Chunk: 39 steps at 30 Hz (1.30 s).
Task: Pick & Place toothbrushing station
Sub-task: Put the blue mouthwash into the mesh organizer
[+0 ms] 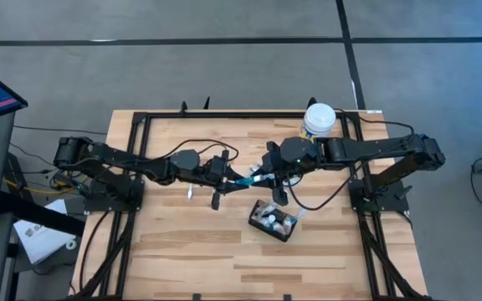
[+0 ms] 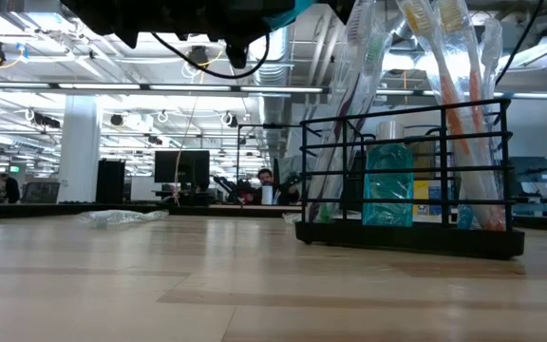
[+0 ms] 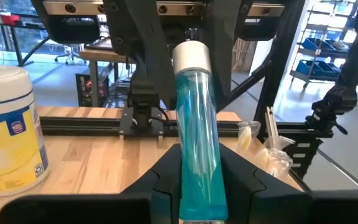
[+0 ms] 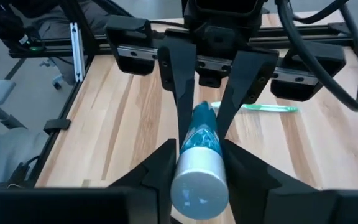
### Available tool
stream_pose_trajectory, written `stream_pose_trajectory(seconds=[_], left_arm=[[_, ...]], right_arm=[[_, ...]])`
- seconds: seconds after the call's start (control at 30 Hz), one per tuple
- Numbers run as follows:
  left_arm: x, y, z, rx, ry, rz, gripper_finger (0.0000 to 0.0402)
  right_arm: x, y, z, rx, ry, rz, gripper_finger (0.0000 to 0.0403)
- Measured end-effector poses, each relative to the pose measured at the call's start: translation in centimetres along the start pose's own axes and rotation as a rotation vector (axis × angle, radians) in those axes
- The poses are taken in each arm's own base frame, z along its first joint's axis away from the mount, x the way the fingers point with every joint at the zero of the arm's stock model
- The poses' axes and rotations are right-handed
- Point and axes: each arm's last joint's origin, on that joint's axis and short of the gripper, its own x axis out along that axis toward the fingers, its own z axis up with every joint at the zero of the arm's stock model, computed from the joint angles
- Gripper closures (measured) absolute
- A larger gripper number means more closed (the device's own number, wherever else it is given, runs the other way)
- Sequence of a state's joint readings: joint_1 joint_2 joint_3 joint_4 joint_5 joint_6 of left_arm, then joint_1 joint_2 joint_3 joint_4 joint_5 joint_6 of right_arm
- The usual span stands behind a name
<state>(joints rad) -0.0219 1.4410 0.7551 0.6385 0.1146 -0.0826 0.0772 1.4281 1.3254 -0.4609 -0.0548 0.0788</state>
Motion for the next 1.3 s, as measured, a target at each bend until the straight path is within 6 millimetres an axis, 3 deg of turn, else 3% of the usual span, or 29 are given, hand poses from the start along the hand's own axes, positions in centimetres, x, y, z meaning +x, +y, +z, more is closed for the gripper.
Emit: stream_pose_trajectory(seconds=[0.1, 0.83, 1.3], left_arm=[[0.0, 0.0, 0.0, -0.005, -0.006, 0.013, 0.0338], [0.0, 0.6, 0.0, 0.0, -0.011, 0.075, 0.0322], [0.0, 0.5, 0.3, 0.006, -0.022, 0.066, 0.0301]], right_arm=[[-0.1, -0.1, 0.0, 0.002, 0.001, -0.011, 0.0318], [-0.2, -0.7, -0.3, 0.013, 0.041, -0.024, 0.0319], [-2.0, -0.3, 0.4, 0.022, 0.154, -0.02, 0.0319]])
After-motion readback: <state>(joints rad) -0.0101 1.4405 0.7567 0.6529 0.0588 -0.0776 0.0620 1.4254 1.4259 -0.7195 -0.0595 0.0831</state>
